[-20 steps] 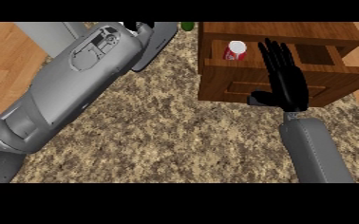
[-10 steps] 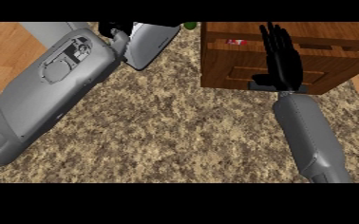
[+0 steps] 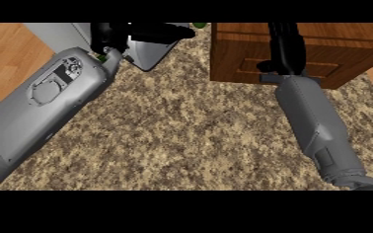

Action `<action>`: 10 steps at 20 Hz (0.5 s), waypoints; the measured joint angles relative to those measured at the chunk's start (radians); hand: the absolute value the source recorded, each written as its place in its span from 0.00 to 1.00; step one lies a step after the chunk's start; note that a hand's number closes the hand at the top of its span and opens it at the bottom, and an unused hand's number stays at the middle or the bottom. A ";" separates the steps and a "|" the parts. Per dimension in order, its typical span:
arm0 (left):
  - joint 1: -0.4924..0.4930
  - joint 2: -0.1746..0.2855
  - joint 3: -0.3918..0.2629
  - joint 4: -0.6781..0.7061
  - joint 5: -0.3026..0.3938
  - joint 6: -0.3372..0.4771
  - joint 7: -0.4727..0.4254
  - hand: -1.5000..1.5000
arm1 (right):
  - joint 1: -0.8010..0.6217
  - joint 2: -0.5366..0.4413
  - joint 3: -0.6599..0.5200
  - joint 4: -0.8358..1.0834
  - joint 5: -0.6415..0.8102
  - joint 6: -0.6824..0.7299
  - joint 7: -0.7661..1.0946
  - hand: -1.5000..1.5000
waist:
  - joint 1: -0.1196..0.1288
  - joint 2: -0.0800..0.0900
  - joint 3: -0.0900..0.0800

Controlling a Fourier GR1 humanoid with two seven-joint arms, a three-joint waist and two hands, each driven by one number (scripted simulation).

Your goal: Pick up the can, place it into the drawer and close the drawer

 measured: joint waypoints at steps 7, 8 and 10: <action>0.093 0.022 0.008 -0.074 -0.022 -0.007 -0.023 0.00 | -0.113 -0.025 -0.025 0.150 0.013 -0.019 -0.001 0.00 | 0.004 0.006 0.001; 0.101 0.026 0.007 -0.086 -0.026 -0.007 -0.019 0.00 | -0.127 -0.030 -0.030 0.166 0.011 -0.015 -0.003 0.00 | 0.005 0.008 0.002; 0.125 0.039 0.014 -0.111 -0.027 -0.013 -0.022 0.00 | -0.142 -0.035 -0.039 0.191 0.008 -0.023 -0.009 0.00 | 0.008 0.008 0.001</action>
